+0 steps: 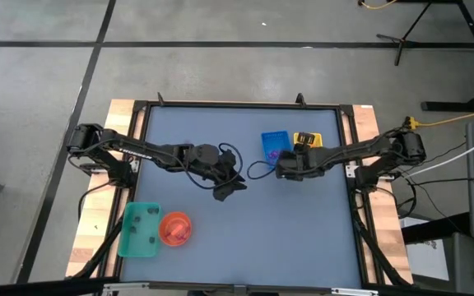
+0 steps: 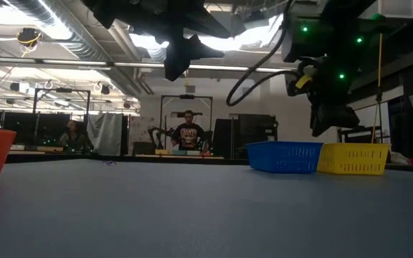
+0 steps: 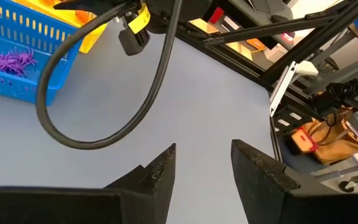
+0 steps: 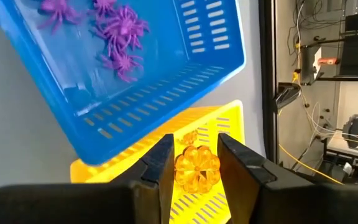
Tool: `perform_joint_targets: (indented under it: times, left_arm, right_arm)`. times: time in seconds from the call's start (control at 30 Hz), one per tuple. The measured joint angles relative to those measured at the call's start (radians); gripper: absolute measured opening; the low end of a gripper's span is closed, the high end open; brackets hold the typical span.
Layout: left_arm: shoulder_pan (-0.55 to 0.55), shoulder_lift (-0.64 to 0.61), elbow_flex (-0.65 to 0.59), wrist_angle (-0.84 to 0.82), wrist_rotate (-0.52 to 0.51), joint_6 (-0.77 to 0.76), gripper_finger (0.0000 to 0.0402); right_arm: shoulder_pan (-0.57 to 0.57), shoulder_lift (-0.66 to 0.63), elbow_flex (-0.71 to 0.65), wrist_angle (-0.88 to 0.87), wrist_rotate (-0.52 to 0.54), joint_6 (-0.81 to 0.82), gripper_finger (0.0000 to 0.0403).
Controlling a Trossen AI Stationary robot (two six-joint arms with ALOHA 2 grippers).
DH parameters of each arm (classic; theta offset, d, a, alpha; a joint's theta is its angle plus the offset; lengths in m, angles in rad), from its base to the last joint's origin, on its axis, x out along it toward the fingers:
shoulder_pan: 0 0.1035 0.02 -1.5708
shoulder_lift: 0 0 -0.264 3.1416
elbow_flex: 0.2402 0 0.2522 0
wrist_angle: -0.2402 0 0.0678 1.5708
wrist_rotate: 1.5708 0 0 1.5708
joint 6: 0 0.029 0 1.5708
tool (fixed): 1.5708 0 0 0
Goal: Sort Halloween decoration
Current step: Put the orange pumpkin toy into the yellow box
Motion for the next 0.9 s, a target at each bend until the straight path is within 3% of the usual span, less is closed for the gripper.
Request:
perform_joint_targets:
  times: [0.27, 0.67, 0.9]
  left_arm:
    - [0.000, 0.000, 0.000, 0.000, 0.000, 0.000, 0.0141]
    - [0.000, 0.000, 0.000, 0.000, 0.000, 0.000, 0.0141]
    - [0.000, 0.000, 0.000, 0.000, 0.000, 0.000, 0.0141]
  right_arm:
    - [0.001, 0.000, 0.000, -0.097, 0.000, 0.000, 0.0108]
    - [0.002, 0.000, 0.000, -0.098, 0.000, -0.001, 0.0109]
    - [0.002, 0.000, 0.000, -0.098, 0.000, -0.002, 0.0161]
